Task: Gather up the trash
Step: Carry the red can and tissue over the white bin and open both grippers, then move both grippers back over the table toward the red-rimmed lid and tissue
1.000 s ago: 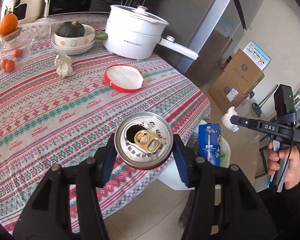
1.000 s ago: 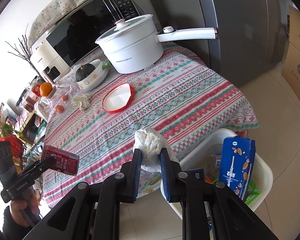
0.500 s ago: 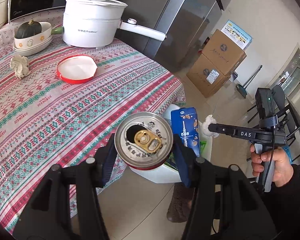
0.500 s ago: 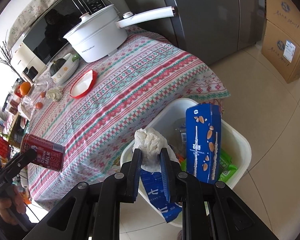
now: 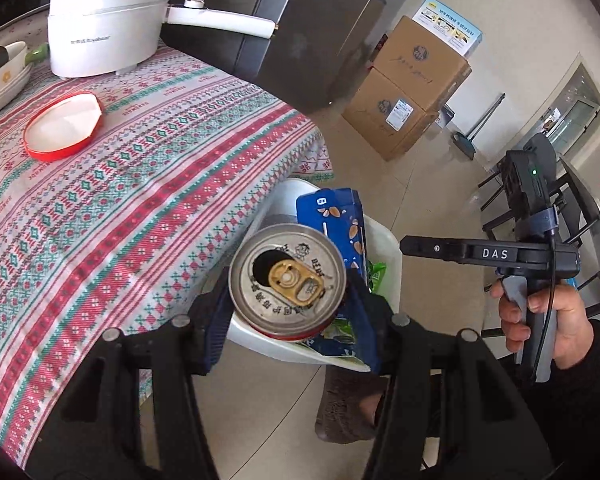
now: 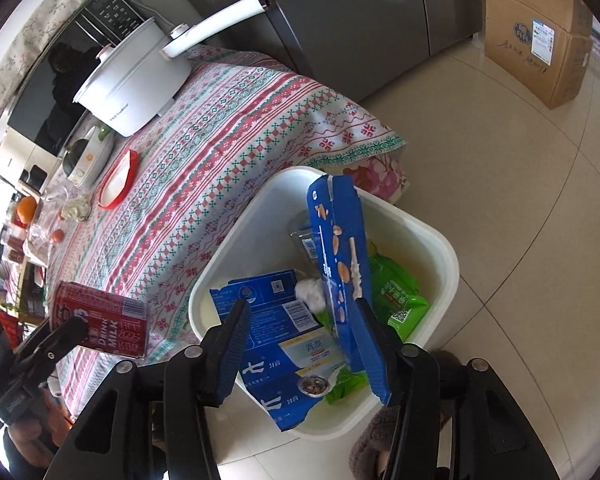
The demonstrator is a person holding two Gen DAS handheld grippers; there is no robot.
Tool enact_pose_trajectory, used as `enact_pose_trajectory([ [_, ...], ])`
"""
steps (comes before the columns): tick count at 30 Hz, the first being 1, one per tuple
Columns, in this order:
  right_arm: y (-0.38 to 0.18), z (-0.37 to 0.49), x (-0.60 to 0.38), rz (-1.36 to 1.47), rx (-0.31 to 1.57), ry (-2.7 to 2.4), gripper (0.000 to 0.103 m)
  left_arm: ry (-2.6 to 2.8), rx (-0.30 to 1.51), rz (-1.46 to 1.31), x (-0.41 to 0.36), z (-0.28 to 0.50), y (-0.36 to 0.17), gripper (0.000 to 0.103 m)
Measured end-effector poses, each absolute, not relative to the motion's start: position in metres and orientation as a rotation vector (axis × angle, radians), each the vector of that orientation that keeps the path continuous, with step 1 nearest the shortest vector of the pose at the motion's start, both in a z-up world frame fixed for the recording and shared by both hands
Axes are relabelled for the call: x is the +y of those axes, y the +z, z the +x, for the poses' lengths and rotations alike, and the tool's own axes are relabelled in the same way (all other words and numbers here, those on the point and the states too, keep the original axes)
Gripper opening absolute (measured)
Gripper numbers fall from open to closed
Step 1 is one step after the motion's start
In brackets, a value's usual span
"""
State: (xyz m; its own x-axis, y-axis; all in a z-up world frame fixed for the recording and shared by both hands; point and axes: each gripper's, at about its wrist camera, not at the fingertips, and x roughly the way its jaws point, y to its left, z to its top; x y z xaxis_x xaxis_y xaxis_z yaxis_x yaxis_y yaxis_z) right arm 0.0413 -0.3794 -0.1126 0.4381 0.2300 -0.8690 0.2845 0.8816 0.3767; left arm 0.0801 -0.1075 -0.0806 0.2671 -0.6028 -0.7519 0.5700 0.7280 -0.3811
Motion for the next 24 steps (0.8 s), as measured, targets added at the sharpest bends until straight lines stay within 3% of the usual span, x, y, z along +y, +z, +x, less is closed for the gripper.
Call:
enact_pose_trajectory([
  [9, -0.112, 0.034, -0.392, 0.511, 1.125, -0.048, 0.057, -0.852, 1.049, 0.02, -0.144, 0.077, -0.098, 0.056],
  [13, -0.111, 0.032, -0.399, 0.519, 1.12, -0.066, 0.06, -0.807, 1.033, 0.071, -0.149, 0.078, -0.096, 0.083],
  [24, -0.102, 0.043, -0.385, 0.489, 1.107, -0.053, 0.062, -0.685, 1.052, 0.052, -0.109, 0.093, -0.093, 0.086],
])
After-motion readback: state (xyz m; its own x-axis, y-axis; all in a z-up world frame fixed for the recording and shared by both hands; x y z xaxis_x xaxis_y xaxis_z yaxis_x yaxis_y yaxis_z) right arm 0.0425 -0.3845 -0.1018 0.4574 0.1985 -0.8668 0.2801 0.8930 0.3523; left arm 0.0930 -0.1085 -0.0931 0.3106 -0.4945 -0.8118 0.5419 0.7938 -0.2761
